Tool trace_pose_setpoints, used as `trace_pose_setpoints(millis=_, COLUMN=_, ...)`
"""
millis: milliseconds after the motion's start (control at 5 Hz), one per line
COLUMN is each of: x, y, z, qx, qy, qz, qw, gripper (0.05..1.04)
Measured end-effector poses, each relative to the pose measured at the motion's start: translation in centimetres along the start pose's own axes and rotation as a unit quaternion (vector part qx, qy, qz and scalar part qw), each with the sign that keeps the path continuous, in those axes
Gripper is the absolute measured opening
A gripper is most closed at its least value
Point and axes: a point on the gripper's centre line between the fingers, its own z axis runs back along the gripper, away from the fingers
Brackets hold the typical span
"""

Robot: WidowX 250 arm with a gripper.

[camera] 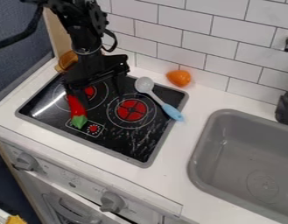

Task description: Moved the red chili to the right of the stove

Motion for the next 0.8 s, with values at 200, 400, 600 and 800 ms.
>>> trace_pose_setpoints(millis=200, x=-0.3, y=0.3, z=-0.7, qx=0.01, qy=0.01, qz=0.003, qw=0.9999, gripper=1.001)
trace_pose_setpoints(millis=400, x=0.7, y=1.6, z=-1.8, qx=0.042, qy=0.002, qz=0.022, qw=0.9989, gripper=1.001)
trace_pose_setpoints(millis=600, x=1.9, y=2.5, z=-2.7, qx=0.055, qy=-0.003, qz=0.024, qw=0.9982, gripper=1.001)
trace_pose_setpoints(millis=800, x=3.0, y=3.8, z=-3.7, qx=0.055, qy=-0.002, qz=-0.002, qw=0.9985, gripper=1.001)
